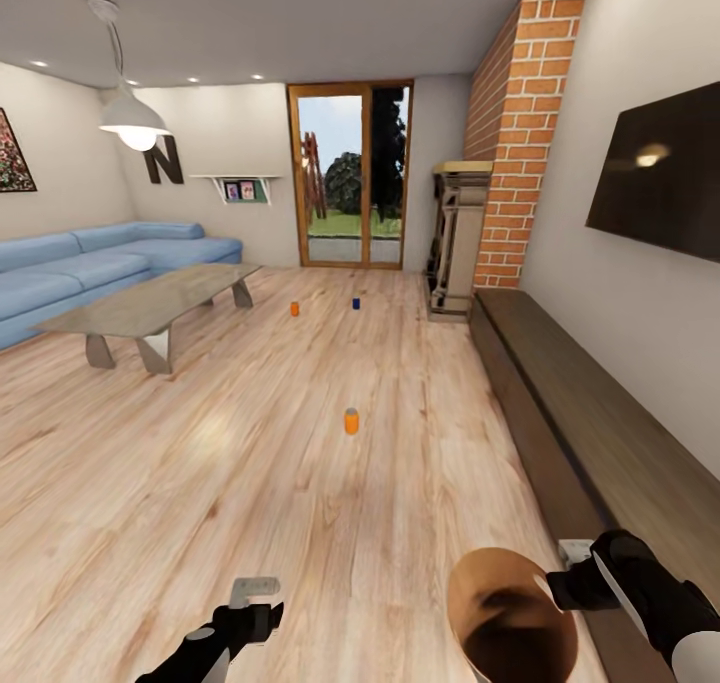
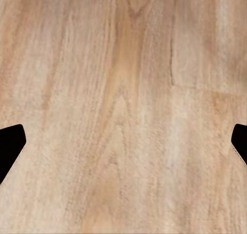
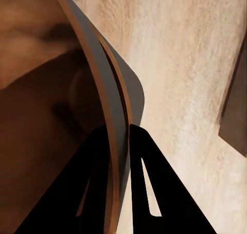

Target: Put the three can of soda from the living room inside the tash can in the kitchen.

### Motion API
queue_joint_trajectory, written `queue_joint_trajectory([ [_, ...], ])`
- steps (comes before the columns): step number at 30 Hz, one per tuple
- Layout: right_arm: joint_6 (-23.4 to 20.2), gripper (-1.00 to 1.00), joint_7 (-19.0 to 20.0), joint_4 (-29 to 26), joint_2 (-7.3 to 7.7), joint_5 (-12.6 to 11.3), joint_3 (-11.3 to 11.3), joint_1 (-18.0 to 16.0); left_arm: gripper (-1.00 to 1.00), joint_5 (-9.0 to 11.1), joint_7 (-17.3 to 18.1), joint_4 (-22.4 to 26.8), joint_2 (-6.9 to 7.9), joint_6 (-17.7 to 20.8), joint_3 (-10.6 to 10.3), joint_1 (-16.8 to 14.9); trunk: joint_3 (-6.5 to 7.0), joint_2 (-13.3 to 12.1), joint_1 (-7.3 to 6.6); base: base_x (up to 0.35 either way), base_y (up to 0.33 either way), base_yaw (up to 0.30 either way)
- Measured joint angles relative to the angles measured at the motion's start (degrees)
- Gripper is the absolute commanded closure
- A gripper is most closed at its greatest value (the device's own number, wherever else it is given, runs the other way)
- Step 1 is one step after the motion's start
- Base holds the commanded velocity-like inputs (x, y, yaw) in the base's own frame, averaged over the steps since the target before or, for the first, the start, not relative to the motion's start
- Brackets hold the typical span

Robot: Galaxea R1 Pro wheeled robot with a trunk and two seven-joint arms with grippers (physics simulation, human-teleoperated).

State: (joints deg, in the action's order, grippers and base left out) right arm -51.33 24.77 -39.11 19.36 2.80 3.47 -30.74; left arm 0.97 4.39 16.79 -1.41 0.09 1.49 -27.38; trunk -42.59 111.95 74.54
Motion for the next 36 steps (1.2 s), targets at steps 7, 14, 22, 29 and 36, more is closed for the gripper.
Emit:
queue_joint_trajectory([
  [7, 0.01, 1.00, 0.00, 0.00, -0.01, 0.01, 0.00, 0.00, -1.00, 0.00, 0.02, 0.00, 0.00, -0.01, 0.00, -0.02, 0.00, 0.00, 0.00, 0.347, 0.000, -0.005],
  [14, 0.02, 1.00, 0.00, 0.00, -0.02, 0.17, 0.00, 0.00, -1.00, 0.00, 0.02, 0.00, 0.00, -0.03, 0.00, -0.01, 0.00, 0.00, 0.00, 0.346, 0.000, -0.096],
  [22, 0.00, 1.00, 0.02, 0.00, -0.02, -0.04, 0.00, 0.00, -1.00, -0.07, 0.00, 0.00, 0.00, -0.06, 0.00, -0.04, 0.00, 0.00, 0.00, 0.346, 0.000, -0.020],
  [29, -0.07, 1.00, 0.04, 0.00, -0.02, -0.27, 0.00, 0.00, -1.00, -0.06, 0.00, 0.00, 0.00, -0.09, 0.00, -0.04, 0.00, 0.00, 0.00, 0.347, 0.000, -0.093],
  [36, -0.07, 1.00, 0.02, -0.01, -0.02, -0.36, 0.00, 0.00, -1.00, -0.07, 0.00, 0.00, 0.00, -0.09, 0.00, -0.04, 0.00, 0.00, 0.00, 0.346, 0.000, -0.028],
])
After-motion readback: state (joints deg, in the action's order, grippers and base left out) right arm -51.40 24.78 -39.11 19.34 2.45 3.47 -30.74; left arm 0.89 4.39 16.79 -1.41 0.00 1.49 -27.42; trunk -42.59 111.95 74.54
